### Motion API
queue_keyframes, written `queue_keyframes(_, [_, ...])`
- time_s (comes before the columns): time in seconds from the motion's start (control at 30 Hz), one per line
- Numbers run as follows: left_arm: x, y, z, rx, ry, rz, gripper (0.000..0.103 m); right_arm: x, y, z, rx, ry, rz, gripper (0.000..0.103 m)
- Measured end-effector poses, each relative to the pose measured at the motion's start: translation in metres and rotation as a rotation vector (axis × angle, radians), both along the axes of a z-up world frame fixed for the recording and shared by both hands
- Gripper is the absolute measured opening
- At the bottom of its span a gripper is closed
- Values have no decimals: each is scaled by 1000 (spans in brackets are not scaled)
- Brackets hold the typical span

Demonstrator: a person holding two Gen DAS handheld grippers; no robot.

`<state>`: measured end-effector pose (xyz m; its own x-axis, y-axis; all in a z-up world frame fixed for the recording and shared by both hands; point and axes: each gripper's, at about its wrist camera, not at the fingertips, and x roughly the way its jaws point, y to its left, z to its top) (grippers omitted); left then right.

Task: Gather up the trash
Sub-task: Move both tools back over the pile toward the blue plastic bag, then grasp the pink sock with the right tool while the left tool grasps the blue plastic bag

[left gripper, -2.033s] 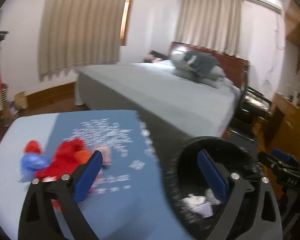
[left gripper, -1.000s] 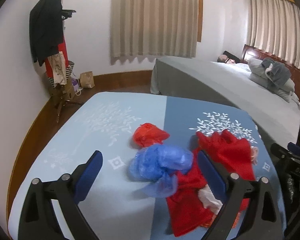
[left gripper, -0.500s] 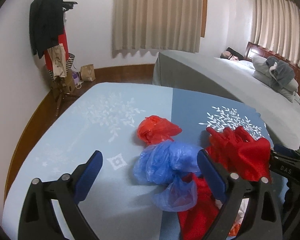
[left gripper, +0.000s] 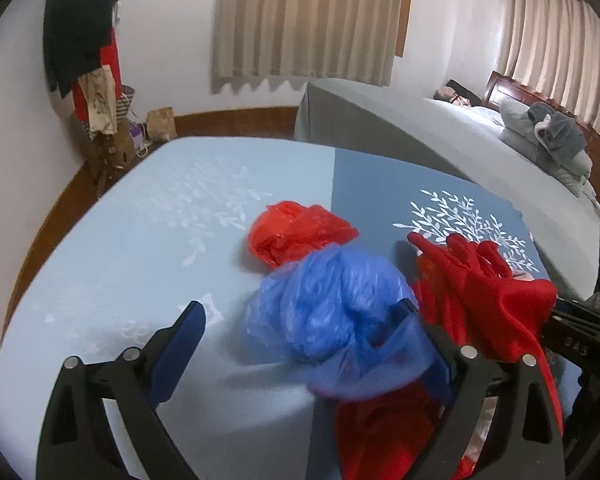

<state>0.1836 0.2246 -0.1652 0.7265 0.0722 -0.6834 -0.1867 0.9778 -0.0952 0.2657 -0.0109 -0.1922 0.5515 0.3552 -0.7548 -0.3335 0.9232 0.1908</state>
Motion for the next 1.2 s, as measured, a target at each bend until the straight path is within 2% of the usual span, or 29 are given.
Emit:
queue_keyframes(0.07, [2,0,-2,-15,8,-11,93,-3,-4,6,11,-18,-10,32])
queue_keyframes(0.13, [5,-1,-4,-40,16,-31,88,-8,-6,12,8,-45,-14,32])
queue_keyframes(0.23, [7,-2,-4,-77,18,-59,70,-14,-9,20,0,-70,-19,32])
queue_keyframes(0.3, [9,-5,-4,-94,14,-74,50,-17,-14,23,-1,-75,-25,32])
queue_keyframes(0.37, [10,-8,-2,-98,9,-83,41,-21,-20,24,4,-76,-34,32])
queue_keyframes(0.5, [6,-15,5,-83,-11,-89,32,-28,-26,27,18,-77,-47,32])
queue_keyframes(0.93, [-25,-23,56,-53,-139,-63,29,-53,-37,62,58,-147,-45,32])
queue_keyframes(1.2, [-46,-46,81,2,-162,-99,28,-75,-47,95,80,-204,-36,32])
